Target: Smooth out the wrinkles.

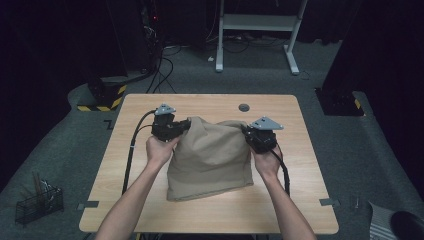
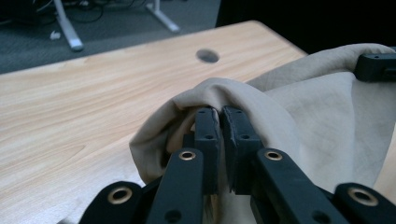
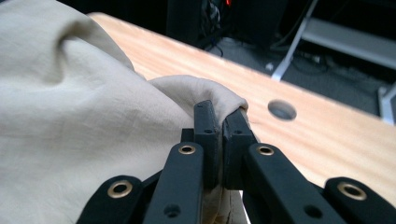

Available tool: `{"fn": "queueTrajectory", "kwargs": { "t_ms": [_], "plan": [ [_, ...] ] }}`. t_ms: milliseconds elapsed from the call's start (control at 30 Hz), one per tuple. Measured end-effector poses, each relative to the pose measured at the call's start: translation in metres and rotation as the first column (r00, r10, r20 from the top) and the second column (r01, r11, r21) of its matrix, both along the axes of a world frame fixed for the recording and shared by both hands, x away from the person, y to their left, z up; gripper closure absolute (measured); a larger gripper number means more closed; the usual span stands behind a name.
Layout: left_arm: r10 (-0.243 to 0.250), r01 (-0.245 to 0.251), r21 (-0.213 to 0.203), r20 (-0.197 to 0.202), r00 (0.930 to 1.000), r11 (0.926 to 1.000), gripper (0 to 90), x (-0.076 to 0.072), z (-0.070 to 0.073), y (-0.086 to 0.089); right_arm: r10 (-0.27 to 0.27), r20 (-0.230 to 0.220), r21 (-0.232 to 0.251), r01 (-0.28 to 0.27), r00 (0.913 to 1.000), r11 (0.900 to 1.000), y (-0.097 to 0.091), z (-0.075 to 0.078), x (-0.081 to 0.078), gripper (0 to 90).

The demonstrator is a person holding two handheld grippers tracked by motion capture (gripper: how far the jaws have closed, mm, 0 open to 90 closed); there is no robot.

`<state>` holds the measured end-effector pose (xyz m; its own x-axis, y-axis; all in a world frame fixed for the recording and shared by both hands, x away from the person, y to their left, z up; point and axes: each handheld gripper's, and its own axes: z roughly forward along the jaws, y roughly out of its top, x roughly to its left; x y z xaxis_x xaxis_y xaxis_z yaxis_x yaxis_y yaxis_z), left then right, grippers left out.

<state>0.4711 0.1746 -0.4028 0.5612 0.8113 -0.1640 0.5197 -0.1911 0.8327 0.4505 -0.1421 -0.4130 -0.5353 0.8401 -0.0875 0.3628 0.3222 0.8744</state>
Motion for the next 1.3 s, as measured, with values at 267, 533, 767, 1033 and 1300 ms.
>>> {"fn": "queueTrajectory", "kwargs": {
  "t_ms": [267,533,767,1033,1300],
  "plan": [
    [0.043,-0.043,0.026,-0.019,0.9989,0.9987,84.5,0.021,-0.025,-0.003,-0.031,-0.028,-0.027,0.03,0.9991,0.9992,0.008,-0.024,0.025,86.9],
    [0.003,0.001,0.054,-0.071,0.9974,0.9985,84.7,-0.007,-0.048,-0.004,-0.02,-0.073,-0.017,0.019,0.9971,0.9997,0.004,-0.039,0.004,87.0],
    [0.037,-0.035,0.027,-0.074,0.9966,0.999,84.3,0.01,-0.053,-0.008,-0.041,-0.11,-0.003,0.041,0.993,0.9992,-0.001,-0.044,0.009,86.0],
    [0.065,-0.057,0.097,-0.082,0.9945,0.9937,83.6,0.023,-0.079,-0.013,-0.075,-0.168,-0.045,0.068,0.9829,0.9966,0.001,-0.077,0.037,80.7],
    [0.07,-0.063,0.09,-0.075,0.9948,0.994,83.5,0.026,-0.083,-0.012,-0.085,-0.167,-0.036,0.08,0.9823,0.9961,-0.003,-0.086,0.04,83.1]
  ]
}}
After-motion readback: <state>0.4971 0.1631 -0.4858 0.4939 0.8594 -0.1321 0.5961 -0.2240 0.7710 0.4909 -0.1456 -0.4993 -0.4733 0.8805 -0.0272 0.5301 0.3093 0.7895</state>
